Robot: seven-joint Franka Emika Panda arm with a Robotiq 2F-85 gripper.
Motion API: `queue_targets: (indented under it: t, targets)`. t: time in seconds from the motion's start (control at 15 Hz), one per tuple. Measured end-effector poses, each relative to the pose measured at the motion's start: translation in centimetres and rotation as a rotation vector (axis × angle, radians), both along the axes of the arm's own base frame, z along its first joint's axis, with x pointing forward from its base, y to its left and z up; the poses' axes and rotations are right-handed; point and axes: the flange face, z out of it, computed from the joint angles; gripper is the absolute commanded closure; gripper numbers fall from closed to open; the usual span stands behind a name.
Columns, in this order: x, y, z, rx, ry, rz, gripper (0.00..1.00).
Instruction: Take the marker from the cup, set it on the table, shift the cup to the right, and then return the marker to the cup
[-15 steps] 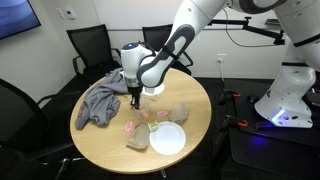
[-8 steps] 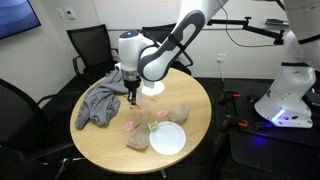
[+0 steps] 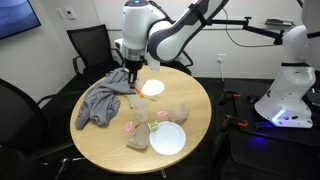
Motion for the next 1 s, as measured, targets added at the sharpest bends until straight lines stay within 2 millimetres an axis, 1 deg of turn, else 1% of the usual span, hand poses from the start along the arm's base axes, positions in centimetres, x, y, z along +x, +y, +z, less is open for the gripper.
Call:
queue_targets:
  t: [0.2,0.33,0.53,0.67,0.8,1.0]
  targets:
    - [-1.8,-0.7,4.1,-0.014,-0.049,0.008,0.95]
    - [-3.2,-1.4,6.4,-0.016,-0.072,0.006,0.95]
    - [-5.2,-2.8,8.5,-0.036,-0.051,-0.016,0.95]
    - [-6.5,-4.1,9.2,-0.062,0.000,-0.041,0.95]
    - [-7.6,-5.4,9.3,-0.087,0.059,-0.066,0.95]
    - [-8.5,-7.4,8.4,-0.106,0.127,-0.094,0.95]
